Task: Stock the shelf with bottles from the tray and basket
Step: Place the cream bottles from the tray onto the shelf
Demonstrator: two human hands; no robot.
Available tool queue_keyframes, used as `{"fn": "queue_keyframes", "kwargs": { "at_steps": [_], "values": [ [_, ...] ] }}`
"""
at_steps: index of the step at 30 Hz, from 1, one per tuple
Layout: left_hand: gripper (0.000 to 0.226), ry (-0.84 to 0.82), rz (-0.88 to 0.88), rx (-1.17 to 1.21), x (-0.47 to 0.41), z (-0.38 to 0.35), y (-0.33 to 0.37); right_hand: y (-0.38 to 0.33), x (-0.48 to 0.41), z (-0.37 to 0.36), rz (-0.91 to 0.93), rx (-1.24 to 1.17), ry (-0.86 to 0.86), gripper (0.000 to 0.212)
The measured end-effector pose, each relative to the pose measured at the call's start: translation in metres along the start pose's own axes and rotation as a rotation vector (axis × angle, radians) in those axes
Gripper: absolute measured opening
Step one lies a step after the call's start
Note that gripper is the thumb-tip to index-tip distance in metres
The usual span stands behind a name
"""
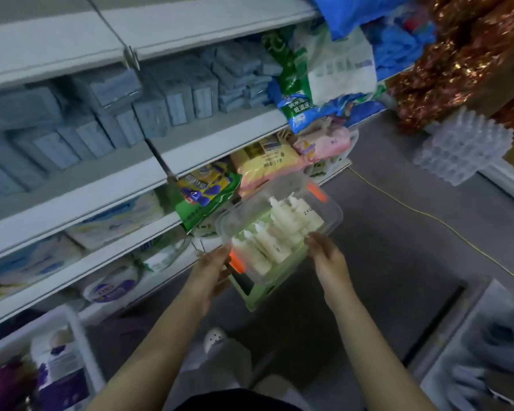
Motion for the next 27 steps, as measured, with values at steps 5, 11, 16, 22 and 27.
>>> {"fn": "queue_keyframes", "kwargs": {
  "at_steps": [5,11,16,22,27],
  "values": [
    [0.03,0.066,0.077,0.004,-0.041,0.002,-0.005,-0.001,-0.052,-0.009,-0.056,0.085,0.019,0.034],
    [0.034,0.188,0.14,0.066,-0.067,-0.002,-0.021,0.013,-0.103,-0.02,-0.058,0.229,-0.106,0.041],
    [0.03,0.3,0.167,0.101,-0.081,-0.02,-0.039,0.009,-0.159,-0.023,-0.099,0.457,-0.173,0.048],
    [0.038,0.472,0.226,0.175,-0.106,-0.051,-0.063,0.003,-0.233,-0.013,-0.144,0.615,-0.277,0.05],
    [0.058,0.644,0.281,0.219,-0.143,-0.07,-0.088,0.022,-0.297,-0.012,-0.172,0.695,-0.357,0.051]
  ]
}}
Point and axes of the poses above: each hand's wrist, its own x-axis away from the middle knuckle, its own z-axis out of the back of the hand, y = z × x, the point moved 5 cm from there along -x, towards the middle knuckle, and after that the axes turned 4 degrees about -z, right-handed, at the moved point
